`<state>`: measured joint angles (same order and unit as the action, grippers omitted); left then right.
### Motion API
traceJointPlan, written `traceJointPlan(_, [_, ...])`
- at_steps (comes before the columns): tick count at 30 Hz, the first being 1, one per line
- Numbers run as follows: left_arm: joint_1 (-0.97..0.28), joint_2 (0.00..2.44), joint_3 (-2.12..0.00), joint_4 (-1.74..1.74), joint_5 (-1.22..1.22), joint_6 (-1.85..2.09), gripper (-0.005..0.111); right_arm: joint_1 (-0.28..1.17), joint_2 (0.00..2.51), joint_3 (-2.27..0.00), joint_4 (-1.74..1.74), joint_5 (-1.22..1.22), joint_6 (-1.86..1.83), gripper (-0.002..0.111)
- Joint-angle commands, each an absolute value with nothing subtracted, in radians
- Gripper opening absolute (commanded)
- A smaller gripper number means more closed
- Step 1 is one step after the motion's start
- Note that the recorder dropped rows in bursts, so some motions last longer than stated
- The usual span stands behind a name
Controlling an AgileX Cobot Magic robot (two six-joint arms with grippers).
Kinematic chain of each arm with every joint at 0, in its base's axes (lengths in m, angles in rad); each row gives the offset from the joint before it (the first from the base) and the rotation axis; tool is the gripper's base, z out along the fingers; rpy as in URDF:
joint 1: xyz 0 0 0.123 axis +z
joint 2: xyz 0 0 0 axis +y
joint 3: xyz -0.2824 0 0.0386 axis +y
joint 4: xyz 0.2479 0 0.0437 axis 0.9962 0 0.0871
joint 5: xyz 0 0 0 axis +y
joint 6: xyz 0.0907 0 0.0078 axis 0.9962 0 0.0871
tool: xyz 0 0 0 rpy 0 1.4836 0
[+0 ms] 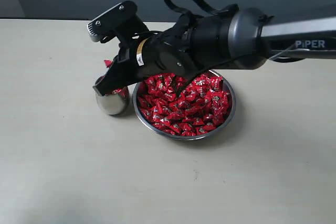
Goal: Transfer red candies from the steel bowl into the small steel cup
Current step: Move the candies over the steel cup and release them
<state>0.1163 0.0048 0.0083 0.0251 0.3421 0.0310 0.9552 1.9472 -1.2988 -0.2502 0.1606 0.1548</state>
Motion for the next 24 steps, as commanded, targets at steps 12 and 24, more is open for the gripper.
traceJointPlan(12, [0.108,0.0,0.0,0.027,0.337,0.029,0.0,0.957,2.001,-1.302,-0.2,0.098,0.157,0.021])
traceJointPlan(24, [0.108,0.0,0.0,0.027,0.337,0.029,0.0,0.793,1.93,-1.3,-0.191,0.366,0.157,0.021])
